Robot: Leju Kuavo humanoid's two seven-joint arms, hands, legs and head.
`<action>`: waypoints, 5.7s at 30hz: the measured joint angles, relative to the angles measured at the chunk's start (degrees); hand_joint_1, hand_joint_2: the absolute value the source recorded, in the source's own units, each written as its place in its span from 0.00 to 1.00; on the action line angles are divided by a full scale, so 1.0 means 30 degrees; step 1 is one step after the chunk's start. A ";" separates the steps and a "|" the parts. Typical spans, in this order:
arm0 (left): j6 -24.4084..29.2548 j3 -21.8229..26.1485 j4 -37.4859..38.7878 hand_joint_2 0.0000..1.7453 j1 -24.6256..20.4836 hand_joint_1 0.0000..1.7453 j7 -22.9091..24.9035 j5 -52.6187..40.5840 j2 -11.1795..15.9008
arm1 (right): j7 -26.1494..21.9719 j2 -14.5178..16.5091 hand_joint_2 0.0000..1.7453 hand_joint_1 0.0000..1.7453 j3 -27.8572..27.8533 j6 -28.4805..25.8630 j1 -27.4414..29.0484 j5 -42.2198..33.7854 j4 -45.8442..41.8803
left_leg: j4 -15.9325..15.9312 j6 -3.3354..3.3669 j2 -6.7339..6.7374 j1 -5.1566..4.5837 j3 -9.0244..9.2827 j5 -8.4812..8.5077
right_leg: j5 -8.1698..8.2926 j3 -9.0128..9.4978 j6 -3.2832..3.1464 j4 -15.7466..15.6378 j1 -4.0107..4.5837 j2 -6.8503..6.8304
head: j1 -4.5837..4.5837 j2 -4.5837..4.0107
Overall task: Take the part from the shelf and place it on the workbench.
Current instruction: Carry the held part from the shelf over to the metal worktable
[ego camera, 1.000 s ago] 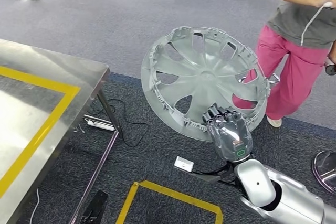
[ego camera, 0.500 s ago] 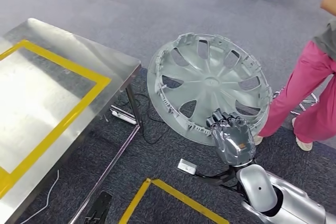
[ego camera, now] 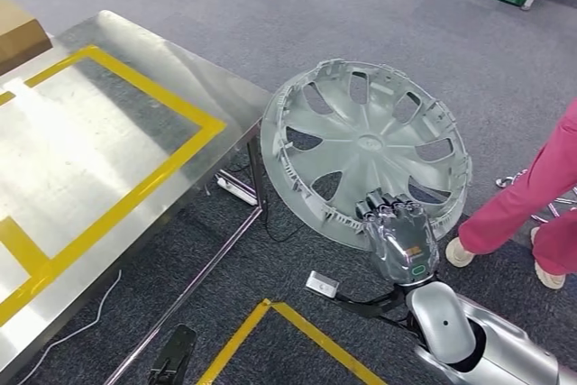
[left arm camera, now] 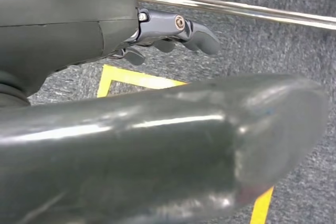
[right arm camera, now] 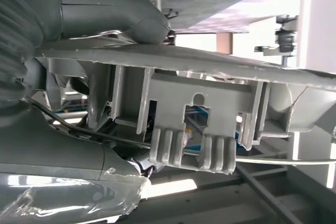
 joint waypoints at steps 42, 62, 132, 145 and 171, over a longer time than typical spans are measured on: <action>-0.0543 -0.0038 0.0024 0.00 -0.0344 0.00 -0.0262 0.0219 0.0148 | 0.0013 -0.0073 1.00 1.00 -0.0069 0.0555 0.0420 0.0018 -0.0324 | -0.0067 0.0294 -0.1762 0.0347 0.0019 0.0127 | -0.0383 -0.1312 0.0605 0.2126 -0.0362 0.1798 | 0.0297 0.0000; -0.0231 -0.0184 0.0117 0.00 -0.0328 0.00 0.0044 0.0124 0.0432 | 0.0013 0.0027 1.00 1.00 -0.0157 0.0011 0.1114 0.0020 -0.0326 | -0.0101 -0.0099 -0.0145 0.0179 -0.0074 0.0077 | 0.0077 -0.0061 0.0224 -0.0167 -0.0185 0.0191 | 0.0121 0.0000; -0.0304 -0.0501 0.0213 0.00 -0.0215 0.00 -0.0060 0.0834 0.0781 | 0.0022 -0.1374 1.00 1.00 -0.6336 0.3236 0.8036 0.0020 -0.3703 | -0.0338 -0.0244 -0.1146 0.0211 0.0122 0.0139 | 0.0377 -0.0495 0.0119 -0.0075 -0.0355 0.1440 | 0.0257 0.0000; -0.0284 -0.0495 0.0291 0.00 -0.0224 0.00 -0.0341 0.1176 0.0812 | 0.0027 -0.2692 1.00 1.00 -1.2529 0.3905 1.3176 0.0026 -0.6457 | -0.0336 -0.0187 -0.1130 0.0184 0.0130 0.0118 | 0.0387 -0.0510 0.0154 -0.0081 -0.0388 0.1496 | 0.0257 0.0000; -0.0601 -0.0996 0.0301 0.00 -0.0558 0.00 0.0126 0.0670 0.0552 | -0.0027 -0.2060 1.00 1.00 -0.7810 0.4360 0.6166 0.0011 -0.2909 | -0.0336 -0.0162 -0.1095 0.0178 0.0107 0.0210 | 0.0463 -0.0518 0.0184 -0.0080 -0.0386 0.1504 | 0.0259 0.0000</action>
